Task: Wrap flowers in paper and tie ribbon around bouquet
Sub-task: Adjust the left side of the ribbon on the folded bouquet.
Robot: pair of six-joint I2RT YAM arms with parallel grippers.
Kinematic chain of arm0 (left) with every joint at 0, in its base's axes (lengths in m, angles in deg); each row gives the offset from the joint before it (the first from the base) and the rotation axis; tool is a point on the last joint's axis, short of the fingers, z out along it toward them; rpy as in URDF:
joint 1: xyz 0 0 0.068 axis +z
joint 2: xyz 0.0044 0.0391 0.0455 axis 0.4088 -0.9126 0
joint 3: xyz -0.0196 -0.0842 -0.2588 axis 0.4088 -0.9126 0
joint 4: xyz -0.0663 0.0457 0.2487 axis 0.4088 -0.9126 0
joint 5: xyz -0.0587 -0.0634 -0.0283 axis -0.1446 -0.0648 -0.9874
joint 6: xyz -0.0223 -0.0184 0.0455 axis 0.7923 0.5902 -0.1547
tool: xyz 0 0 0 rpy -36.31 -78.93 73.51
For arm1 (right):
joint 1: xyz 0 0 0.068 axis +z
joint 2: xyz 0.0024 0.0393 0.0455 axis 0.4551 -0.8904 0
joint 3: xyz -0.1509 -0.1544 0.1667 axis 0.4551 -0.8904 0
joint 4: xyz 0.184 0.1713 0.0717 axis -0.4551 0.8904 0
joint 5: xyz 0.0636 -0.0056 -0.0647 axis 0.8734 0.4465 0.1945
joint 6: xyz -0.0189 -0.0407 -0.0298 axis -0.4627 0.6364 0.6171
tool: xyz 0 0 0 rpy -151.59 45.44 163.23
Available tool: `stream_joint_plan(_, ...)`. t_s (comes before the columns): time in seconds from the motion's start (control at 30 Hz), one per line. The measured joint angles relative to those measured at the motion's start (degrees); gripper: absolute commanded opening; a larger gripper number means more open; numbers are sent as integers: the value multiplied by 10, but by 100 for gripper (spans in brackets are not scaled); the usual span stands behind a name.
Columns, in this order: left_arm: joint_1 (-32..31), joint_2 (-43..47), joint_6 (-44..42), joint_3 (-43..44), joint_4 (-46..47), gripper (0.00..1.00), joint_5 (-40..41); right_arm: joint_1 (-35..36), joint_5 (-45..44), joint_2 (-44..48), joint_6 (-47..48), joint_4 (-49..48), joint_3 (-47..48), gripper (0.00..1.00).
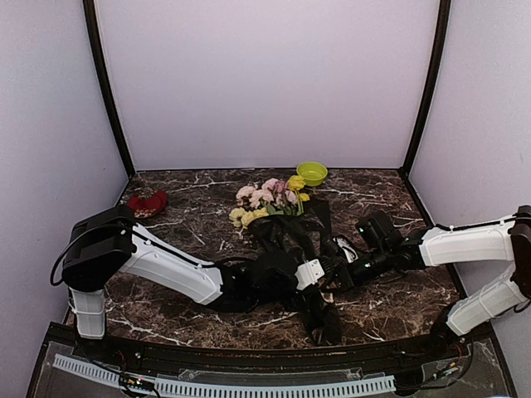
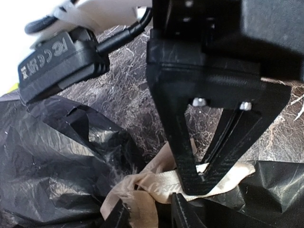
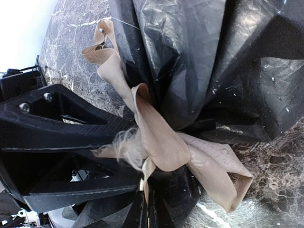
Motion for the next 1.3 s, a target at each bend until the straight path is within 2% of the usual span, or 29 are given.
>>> stream_joint_plan(0.07,0,-2,1,0,0,3,2,0,0,0,0,0,0,3)
stream_joint_plan(0.1,0,-2,1,0,-2,0,2,0,0,0,0,0,0,3)
stream_joint_plan(0.27,0,-2,2,0,-6,0,10,0,1,0,0,0,0,3)
stream_joint_plan(0.4,0,6,7,-25,24,0,-2,0,2,0,0,0,0,3)
stream_joint_plan(0.6,0,55,38,-108,77,0,-30,0,5,-6,0,-3,0,3)
stream_joint_plan(0.93,0,143,137,-260,142,0,-49,0,7,-12,2,-9,0,4)
stream_joint_plan(1.13,0,182,186,-310,136,0,-48,0,15,-15,6,-12,0,17)
stream_joint_plan(1.3,0,182,209,-311,105,0,-36,0,23,-12,12,-7,1,21)
